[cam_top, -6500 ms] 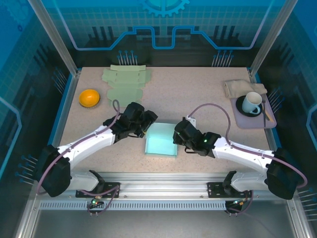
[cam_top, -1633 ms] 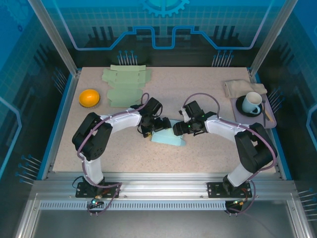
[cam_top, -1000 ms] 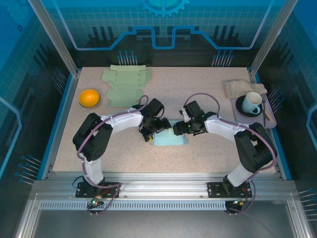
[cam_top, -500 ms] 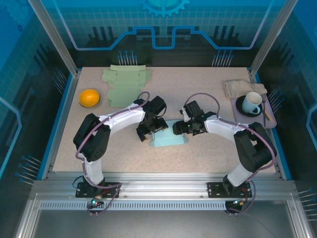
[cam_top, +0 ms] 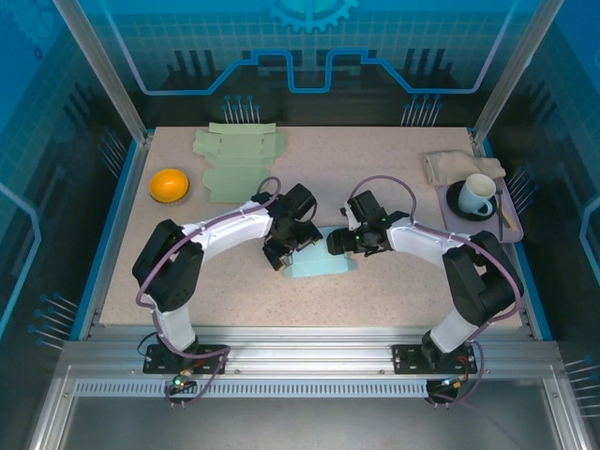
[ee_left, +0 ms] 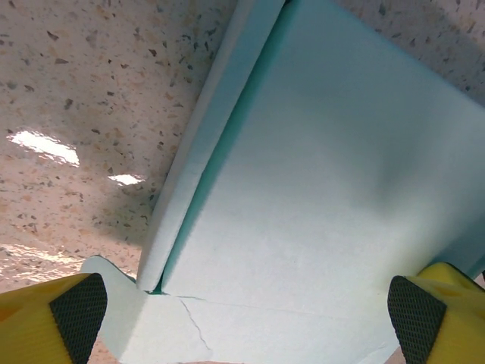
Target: Fold the paper box
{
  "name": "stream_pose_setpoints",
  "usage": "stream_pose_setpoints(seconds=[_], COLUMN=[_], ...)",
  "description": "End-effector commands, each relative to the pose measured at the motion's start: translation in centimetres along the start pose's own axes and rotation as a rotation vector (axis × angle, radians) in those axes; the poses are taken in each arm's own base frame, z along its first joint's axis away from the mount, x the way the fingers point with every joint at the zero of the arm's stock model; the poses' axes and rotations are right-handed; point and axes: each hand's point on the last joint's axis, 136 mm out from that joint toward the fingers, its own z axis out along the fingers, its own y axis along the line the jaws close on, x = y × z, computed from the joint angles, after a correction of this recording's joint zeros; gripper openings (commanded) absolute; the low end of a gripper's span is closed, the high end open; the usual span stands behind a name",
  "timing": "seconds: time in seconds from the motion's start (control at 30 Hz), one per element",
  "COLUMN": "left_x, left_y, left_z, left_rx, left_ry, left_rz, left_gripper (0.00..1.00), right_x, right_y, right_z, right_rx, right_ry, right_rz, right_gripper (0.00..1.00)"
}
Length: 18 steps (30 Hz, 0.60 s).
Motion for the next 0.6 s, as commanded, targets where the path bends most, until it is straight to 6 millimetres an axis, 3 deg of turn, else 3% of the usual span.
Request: stream_pose_setpoints(seconds=[0.0,0.1,0.57], left_x=[0.0,0.2,1.2], left_y=[0.4,0.8,1.8], left_z=[0.1,0.8,2.5], left_rx=[0.008,0.001,0.001], left_ry=[-0.018,-0.006,0.029], left_rz=[-0.03,-0.039,-0.14], left_gripper=[0.99,0.99,0.99], right_x=[1.4,2.5,2.7], right_y=[-0.3,-0.7,-0.7], right_z=[0.2,0.5,0.5], right_rx=[0.01,0.018,0.017], right_ry=[0.035,0.059,0.059], right_rz=[0.006,0.01,0.014], right_gripper=[0.75,0.75,0.75])
